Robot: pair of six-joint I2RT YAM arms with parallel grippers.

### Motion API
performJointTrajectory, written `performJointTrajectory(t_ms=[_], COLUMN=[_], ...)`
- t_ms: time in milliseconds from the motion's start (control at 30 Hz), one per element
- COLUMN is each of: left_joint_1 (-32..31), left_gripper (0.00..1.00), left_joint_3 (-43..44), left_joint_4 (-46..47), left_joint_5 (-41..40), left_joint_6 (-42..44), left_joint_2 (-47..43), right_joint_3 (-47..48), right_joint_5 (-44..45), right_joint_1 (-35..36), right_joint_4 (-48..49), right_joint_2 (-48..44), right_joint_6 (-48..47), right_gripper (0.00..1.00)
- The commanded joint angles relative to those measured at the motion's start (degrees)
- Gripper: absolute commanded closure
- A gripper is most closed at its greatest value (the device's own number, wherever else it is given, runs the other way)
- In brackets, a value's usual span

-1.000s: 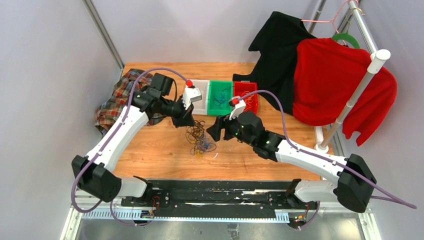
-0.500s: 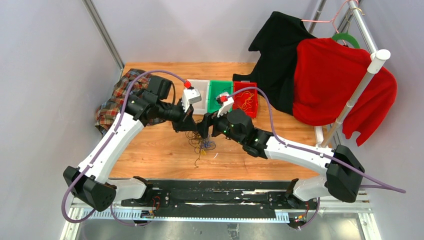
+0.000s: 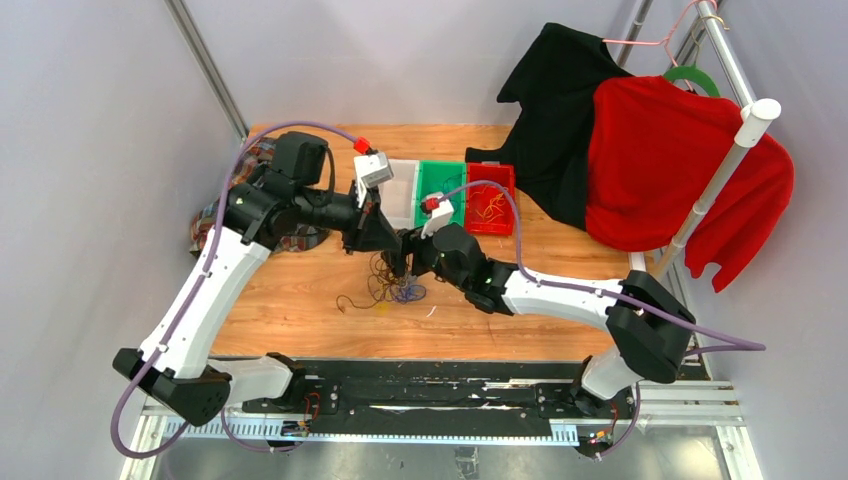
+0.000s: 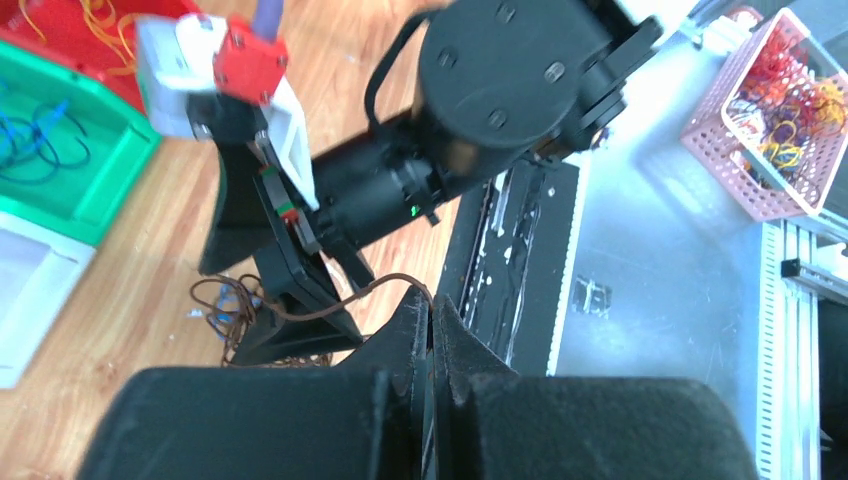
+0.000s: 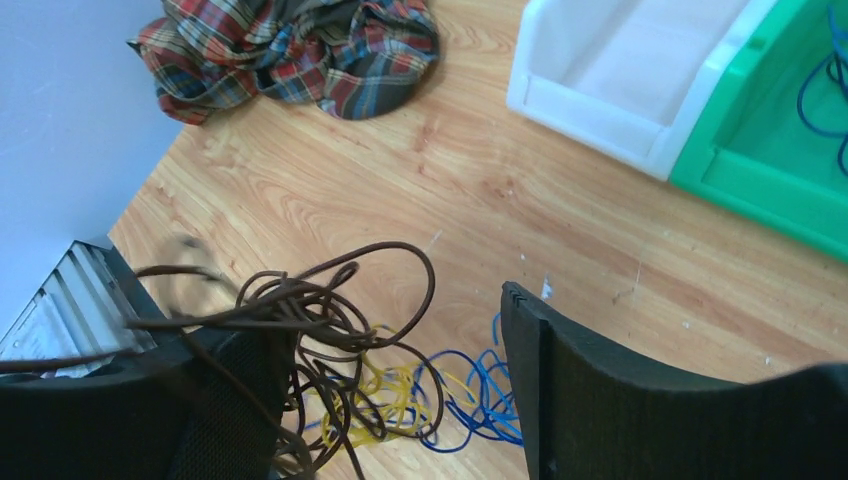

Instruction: Untangle the cables

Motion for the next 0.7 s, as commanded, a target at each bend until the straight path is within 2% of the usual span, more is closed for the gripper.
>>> performJointTrajectory(t_ms=[0, 167, 333, 567, 667], left_joint_1=[-0.53, -0.53, -0.53, -0.53, -0.53], left_gripper=[0.99, 1.00, 1.00, 1.00, 1.00], left_joint_3=[7.03, 17.68, 32.61, 51.81, 55.74], left_joint_4=[-0.06, -0.08, -0.10, 0.08, 2.88], left_joint_5=[3.19, -4.12, -11.38, -22.73, -27.40], left_joint_6=[-3.71, -2.41, -1.39, 3.46, 5.92], left_joint_2=[-1.66, -0.54, 2.63, 8.98, 10.42], right_joint_3=[-4.14, -11.46, -17.85, -21.20, -21.87], right_joint_5=[2.81, 3.92, 5.34, 5.90, 6.27], right_joint_1=[0.71, 0.69, 0.72, 0.77, 0.75], right_joint_4=[2.47, 2.48, 2.41, 0.62, -0.09], right_joint_2=[0.32, -2.34, -4.96, -6.93, -7.65], right_joint_6=[3.38, 6.84, 9.57, 11.07, 11.39], right_gripper=[0.29, 0.31, 0.36, 0.39, 0.39])
